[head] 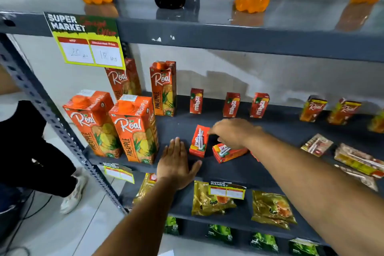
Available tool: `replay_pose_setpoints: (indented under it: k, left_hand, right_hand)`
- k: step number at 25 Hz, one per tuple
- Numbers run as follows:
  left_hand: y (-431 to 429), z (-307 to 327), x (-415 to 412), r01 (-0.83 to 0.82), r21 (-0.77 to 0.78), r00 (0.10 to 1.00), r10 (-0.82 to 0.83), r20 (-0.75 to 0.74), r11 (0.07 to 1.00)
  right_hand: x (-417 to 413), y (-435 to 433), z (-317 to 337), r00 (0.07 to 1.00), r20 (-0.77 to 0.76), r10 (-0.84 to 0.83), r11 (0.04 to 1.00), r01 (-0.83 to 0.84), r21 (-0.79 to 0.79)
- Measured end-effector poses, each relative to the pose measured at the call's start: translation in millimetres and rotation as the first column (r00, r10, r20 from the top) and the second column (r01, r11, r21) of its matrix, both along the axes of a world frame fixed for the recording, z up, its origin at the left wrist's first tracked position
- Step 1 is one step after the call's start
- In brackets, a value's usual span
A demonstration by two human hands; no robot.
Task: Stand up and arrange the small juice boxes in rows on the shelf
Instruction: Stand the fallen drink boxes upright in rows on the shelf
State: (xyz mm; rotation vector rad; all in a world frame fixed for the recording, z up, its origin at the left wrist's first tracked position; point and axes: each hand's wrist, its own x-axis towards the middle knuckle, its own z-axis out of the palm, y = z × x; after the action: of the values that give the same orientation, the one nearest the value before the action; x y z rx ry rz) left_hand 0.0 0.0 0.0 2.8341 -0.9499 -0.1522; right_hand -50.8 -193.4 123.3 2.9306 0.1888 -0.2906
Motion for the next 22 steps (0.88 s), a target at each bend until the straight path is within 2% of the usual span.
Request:
replay_pose_setpoints:
  k: [3,6,15,22]
  left_hand:
    - [-1,-4,0,0.010,-0.030,0.998,-0.008,0.060,1.000]
    - [-1,-6,2,0.012,-0.046,0.995,-0.007,0.100,0.999]
    - [-3,-10,5,-0.025,-0.025,0.993,0.028,0.116,0.999]
    - [-3,-8,5,-0.028,0.001,0.991,0.027,0.127,1.000]
  right_hand:
    - [17,2,-1,0.999,0.041,0.020,0.996,-0.023,0.085]
    - [32,13,-1,0.992,0.034,0.124,0.989,-0.126,0.074]
    - [67,9,-9,0.903,-0.223,0.367,0.918,-0.390,-0.067]
    - [77,4,-13,0.874,-0.239,0.422,0.895,-0.444,-0.044]
